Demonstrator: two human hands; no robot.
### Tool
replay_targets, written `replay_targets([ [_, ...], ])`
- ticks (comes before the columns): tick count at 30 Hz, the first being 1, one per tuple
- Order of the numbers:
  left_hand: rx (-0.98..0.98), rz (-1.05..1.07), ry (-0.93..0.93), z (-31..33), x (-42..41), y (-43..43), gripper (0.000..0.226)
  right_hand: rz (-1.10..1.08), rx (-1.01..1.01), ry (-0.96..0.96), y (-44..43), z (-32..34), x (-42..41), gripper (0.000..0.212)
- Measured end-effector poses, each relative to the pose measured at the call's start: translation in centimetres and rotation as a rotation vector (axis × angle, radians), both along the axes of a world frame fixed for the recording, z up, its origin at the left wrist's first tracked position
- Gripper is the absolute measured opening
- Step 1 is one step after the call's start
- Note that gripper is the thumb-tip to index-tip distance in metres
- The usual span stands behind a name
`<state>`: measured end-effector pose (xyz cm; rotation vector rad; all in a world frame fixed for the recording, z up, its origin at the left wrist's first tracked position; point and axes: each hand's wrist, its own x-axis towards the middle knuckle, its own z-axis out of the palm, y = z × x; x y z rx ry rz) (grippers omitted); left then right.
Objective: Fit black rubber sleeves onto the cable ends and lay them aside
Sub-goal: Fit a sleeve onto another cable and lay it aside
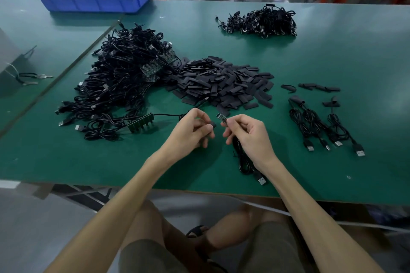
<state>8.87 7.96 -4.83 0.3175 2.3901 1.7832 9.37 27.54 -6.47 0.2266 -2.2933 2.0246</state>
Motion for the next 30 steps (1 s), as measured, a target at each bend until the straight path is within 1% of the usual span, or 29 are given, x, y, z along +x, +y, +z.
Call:
replay_targets([
  [4,0.004,0.025,0.025,-0.8,-0.1,-0.2,0.005,-0.013,0.03,0.008,0.0,0.0,0.0,0.021],
  [7,0.037,-0.021,0.045,-0.8,-0.2,-0.2,0.002,-0.003,0.06,-0.011,-0.2,0.0,0.0,0.022],
  [12,0.008,-0.031,0.055,-0.9,-0.2,0.1,0.009,0.059,0.095,-0.013,-0.3,0.1,0.1,0.013],
  [14,-0.014,-0.011,0.096,-1.0,-0.1,0.1,0.009,0.057,0.086,-0.022,-0.3,0.1,0.1,0.014],
  [15,-0.054,0.003,0.154,-1.0,0.1,0.3,0.009,0.036,0.083,-0.028,-0.3,0.1,0.1,0.016],
  [16,-0.135,0.008,0.249,-1.0,0.4,0.4,0.008,0.008,0.084,-0.029,-0.4,0.2,0.1,0.019],
  [17,-0.25,0.005,0.368,-1.0,0.7,0.6,0.01,-0.019,0.087,-0.028,-0.4,0.2,0.1,0.021],
  [19,-0.491,0.021,0.572,-1.2,1.5,1.0,0.023,-0.049,0.092,-0.022,-0.5,0.2,0.2,0.025],
  [21,-0.623,0.068,0.658,-1.1,2.1,1.2,0.032,-0.041,0.086,-0.021,-0.5,0.2,0.2,0.025],
  [24,-0.675,0.117,0.686,-0.9,2.1,1.0,0.027,-0.009,0.081,-0.03,-0.5,0.2,0.1,0.02],
  [27,-0.659,0.112,0.684,-0.7,1.9,0.7,0.018,0.027,0.1,-0.026,-0.4,0.0,-0.1,0.016],
  [30,-0.62,0.109,0.68,-0.2,1.4,0.1,0.016,0.049,0.119,-0.034,-0.3,-0.1,-0.2,0.019],
])
